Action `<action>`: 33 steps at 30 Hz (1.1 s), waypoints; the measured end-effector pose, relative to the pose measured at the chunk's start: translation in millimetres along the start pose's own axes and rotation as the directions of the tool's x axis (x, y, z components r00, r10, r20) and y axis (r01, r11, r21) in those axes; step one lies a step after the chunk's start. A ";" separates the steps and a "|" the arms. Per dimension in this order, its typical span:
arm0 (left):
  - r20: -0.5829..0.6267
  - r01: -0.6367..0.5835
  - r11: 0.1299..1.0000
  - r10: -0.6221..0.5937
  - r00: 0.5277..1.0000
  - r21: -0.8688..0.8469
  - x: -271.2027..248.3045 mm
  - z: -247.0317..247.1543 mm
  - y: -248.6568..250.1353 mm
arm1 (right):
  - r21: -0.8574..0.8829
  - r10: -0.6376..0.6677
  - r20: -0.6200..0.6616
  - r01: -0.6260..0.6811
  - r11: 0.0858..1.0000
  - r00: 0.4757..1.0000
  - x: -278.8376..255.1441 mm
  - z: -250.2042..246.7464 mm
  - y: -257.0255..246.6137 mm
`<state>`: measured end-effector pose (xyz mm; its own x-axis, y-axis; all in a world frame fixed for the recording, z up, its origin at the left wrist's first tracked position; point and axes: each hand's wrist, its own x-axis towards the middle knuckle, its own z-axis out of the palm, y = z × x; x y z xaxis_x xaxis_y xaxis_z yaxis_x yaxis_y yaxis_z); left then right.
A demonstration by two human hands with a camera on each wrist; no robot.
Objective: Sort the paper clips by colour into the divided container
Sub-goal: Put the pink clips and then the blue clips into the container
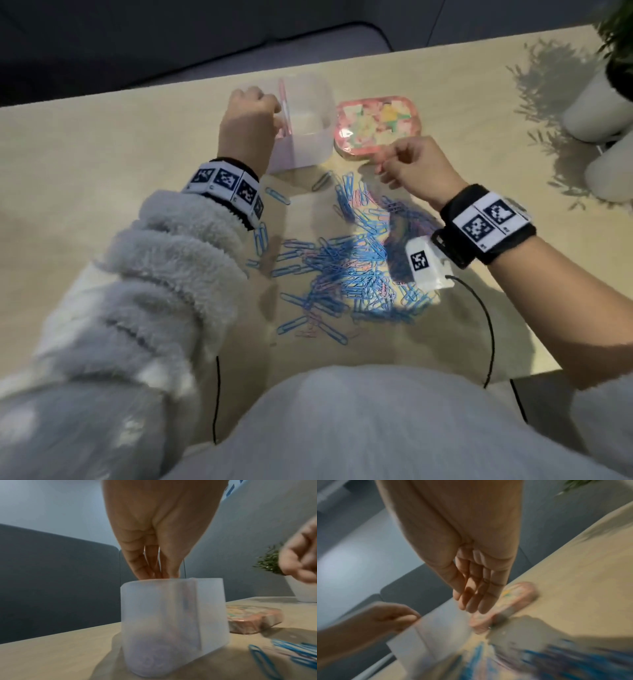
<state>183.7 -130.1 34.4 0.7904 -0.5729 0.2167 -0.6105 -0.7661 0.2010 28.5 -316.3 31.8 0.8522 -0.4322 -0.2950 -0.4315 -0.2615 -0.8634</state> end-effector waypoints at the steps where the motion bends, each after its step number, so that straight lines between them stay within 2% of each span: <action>1: -0.031 -0.016 1.000 0.015 0.999 -0.024 -5.1 -2.6 4.6 | -0.068 0.012 -0.026 -0.014 0.998 1.000 -4.5 -4.6 15.4; 4: -0.070 -0.182 0.971 0.173 0.982 -0.153 -23.4 -1.2 24.4 | -0.251 -0.012 -0.046 0.000 0.968 0.999 -19.6 -5.0 46.2; 6: 0.079 -0.291 0.926 0.317 0.945 -0.242 -42.2 11.2 39.5 | -0.349 -0.053 0.022 0.057 0.935 0.998 -26.1 2.4 55.8; 7: 0.191 -0.317 0.906 0.377 0.906 -0.281 -53.8 20.3 47.1 | -0.403 -0.106 0.071 0.126 0.906 0.992 -27.9 6.6 59.0; 9: 0.342 -0.344 0.892 0.433 0.834 -0.292 -72.9 32.4 56.8 | -0.522 -0.149 0.171 0.218 0.824 0.974 -30.8 14.4 61.4; 10: 0.374 -0.346 0.897 0.432 0.821 -0.277 -78.4 37.0 57.8 | -0.580 -0.142 0.187 0.226 0.783 0.972 -33.0 16.8 59.8; 13: 0.411 -0.270 0.925 0.363 0.836 -0.268 -80.5 41.7 56.5 | -0.674 -0.158 0.117 0.195 0.712 0.980 -35.3 17.7 59.0; 16: 0.421 -0.244 0.941 0.324 0.847 -0.234 -73.2 40.4 56.5 | -0.611 -0.150 -0.005 0.116 0.783 0.989 -31.2 16.9 50.0; 19: 0.427 -0.288 0.933 0.355 0.832 -0.214 -65.9 42.8 57.5 | -0.582 -0.133 -0.044 0.082 0.809 0.990 -15.8 21.7 35.5; 22: 0.429 -0.331 0.926 0.378 0.820 -0.182 -59.7 45.4 56.4 | -0.620 -0.070 -0.051 0.024 0.784 0.996 3.8 29.0 26.1; 25: 0.460 -0.330 0.929 0.369 0.807 -0.167 -58.2 43.7 54.4 | -0.596 0.013 -0.022 -0.024 0.802 1.000 17.2 32.5 24.0; 29: 0.441 -0.207 0.949 0.296 0.847 -0.239 -66.7 40.1 38.3 | -0.545 0.101 0.087 -0.037 0.837 0.991 20.6 31.5 26.5; 31: 0.419 -0.147 0.951 0.254 0.872 -0.270 -72.2 39.8 29.0 | -0.566 0.100 0.085 -0.035 0.823 0.991 17.4 29.6 28.5; 33: 0.425 -0.117 0.953 0.232 0.875 -0.279 -76.2 39.7 23.3 | -0.584 0.091 0.077 -0.030 0.811 0.993 11.9 29.4 30.9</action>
<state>111.3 -115.8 -15.4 0.5718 -0.8026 -0.1699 -0.6886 -0.5821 0.4324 34.0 -304.1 -10.4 0.8294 -0.3868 -0.4031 -0.5480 -0.7035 -0.4525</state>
